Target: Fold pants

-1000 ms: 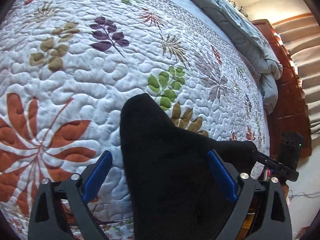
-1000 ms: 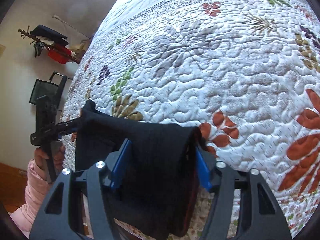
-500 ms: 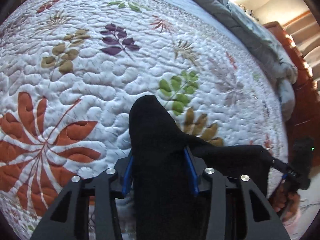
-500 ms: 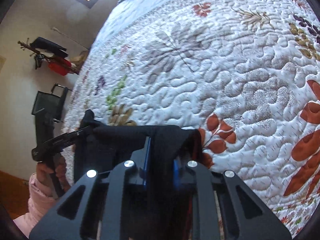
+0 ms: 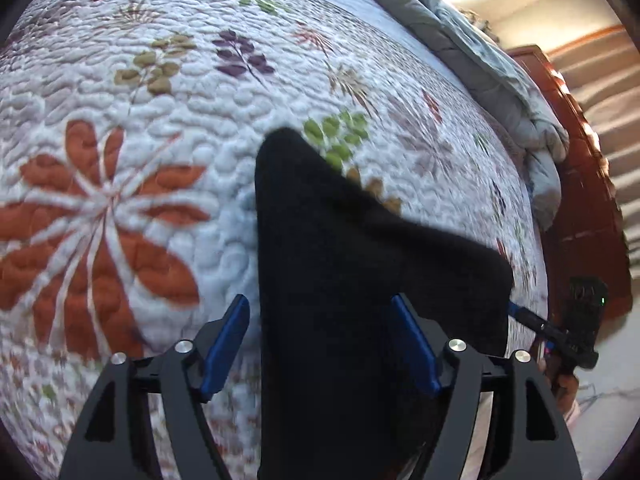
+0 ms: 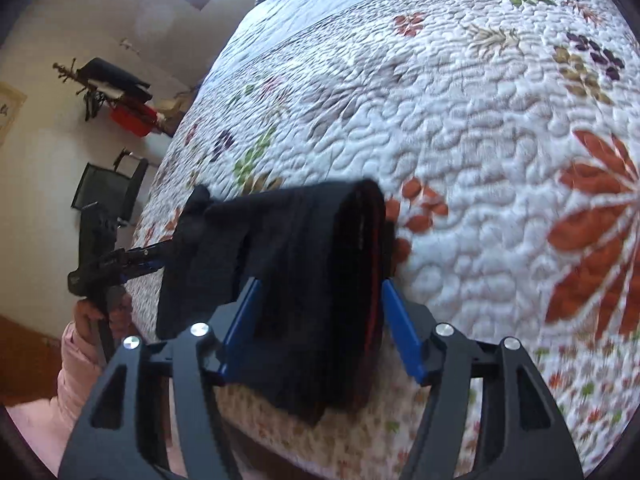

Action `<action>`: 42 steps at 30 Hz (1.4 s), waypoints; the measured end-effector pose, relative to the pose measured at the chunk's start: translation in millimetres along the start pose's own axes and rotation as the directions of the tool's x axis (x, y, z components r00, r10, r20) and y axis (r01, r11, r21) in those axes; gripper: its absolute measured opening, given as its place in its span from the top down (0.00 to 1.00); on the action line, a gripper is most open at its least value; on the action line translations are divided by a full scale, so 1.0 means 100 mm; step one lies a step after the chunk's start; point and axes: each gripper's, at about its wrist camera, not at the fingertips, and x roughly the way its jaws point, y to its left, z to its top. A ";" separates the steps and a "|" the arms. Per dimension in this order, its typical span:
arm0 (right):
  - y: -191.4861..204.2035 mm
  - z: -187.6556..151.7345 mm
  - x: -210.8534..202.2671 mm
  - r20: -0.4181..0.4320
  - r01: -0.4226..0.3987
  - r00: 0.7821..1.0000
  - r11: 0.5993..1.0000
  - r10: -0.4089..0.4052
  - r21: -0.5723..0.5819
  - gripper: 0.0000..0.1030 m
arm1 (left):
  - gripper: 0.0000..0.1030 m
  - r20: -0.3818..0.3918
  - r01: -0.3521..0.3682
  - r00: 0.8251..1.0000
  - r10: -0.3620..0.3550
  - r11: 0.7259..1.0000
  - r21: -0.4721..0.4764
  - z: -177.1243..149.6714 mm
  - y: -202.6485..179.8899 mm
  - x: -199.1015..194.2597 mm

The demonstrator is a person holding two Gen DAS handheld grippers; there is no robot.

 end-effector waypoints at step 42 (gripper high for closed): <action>0.02 -0.70 -0.11 -0.076 0.237 0.967 0.968 -0.243 -0.077 0.59 | 0.14 0.038 -0.255 0.967 0.252 0.954 0.155 -0.81 -0.30 -0.10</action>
